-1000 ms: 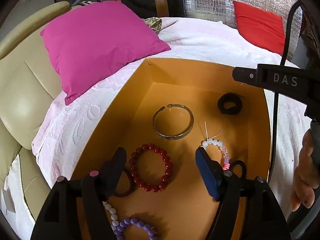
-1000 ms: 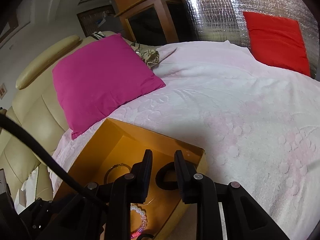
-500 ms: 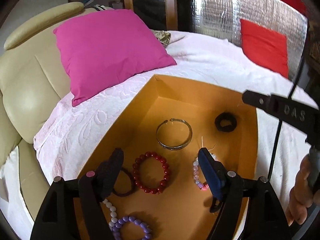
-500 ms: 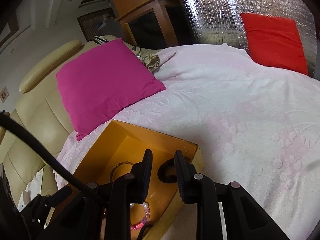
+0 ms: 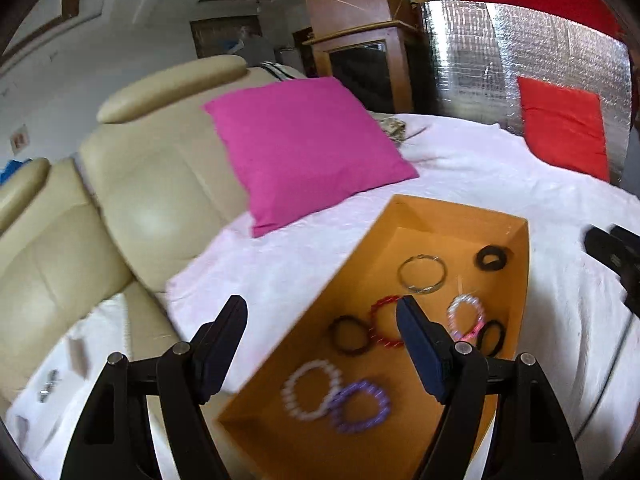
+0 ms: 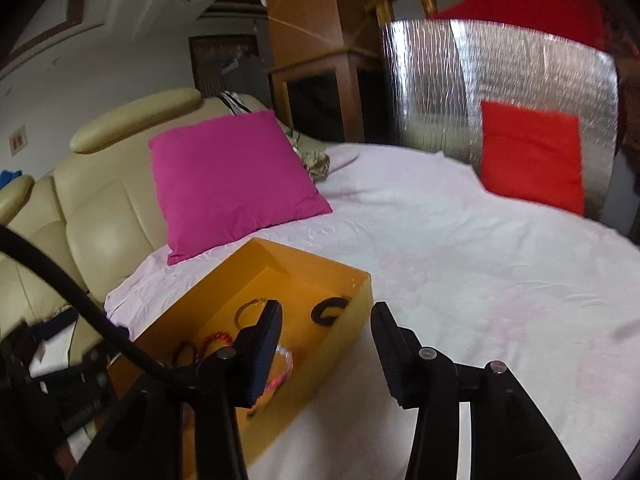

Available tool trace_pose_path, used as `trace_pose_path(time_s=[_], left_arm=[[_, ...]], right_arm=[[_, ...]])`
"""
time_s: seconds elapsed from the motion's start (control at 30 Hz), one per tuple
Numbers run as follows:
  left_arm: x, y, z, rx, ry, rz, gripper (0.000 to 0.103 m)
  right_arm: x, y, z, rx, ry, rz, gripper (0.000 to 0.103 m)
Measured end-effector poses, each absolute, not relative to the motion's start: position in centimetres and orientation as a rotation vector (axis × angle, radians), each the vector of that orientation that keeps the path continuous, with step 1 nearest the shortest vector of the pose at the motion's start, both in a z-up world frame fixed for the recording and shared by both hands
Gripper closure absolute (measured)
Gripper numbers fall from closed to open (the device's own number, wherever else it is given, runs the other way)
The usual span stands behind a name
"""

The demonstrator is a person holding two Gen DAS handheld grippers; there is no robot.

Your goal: Organize jewelry

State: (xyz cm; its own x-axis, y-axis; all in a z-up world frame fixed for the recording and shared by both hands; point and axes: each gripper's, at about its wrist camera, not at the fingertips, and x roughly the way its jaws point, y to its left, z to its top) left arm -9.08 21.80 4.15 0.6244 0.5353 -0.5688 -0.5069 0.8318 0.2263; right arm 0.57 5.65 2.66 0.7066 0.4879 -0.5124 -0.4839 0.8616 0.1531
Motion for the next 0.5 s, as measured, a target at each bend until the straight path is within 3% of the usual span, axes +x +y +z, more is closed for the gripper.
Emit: trace_pose_path(time_s=[0.17, 0.27, 0.5], left_arm=[[-13.3, 20.7, 7.9, 0.077, 0.604, 0.627, 0.025], [-15.9, 19.6, 9.9, 0.093, 0.56, 0.631, 0.015], [-20.4, 16.9, 13.2, 0.149, 0.485, 0.603, 0.014]], right_arm=[[-5.3, 2.6, 4.3, 0.033, 0.548, 0.545, 0.049], [-8.7, 1.0, 5.4, 0.023, 0.527, 0.531, 0.043], [-14.4, -2.3, 9.0, 0.036, 0.495, 0.507, 0.035]])
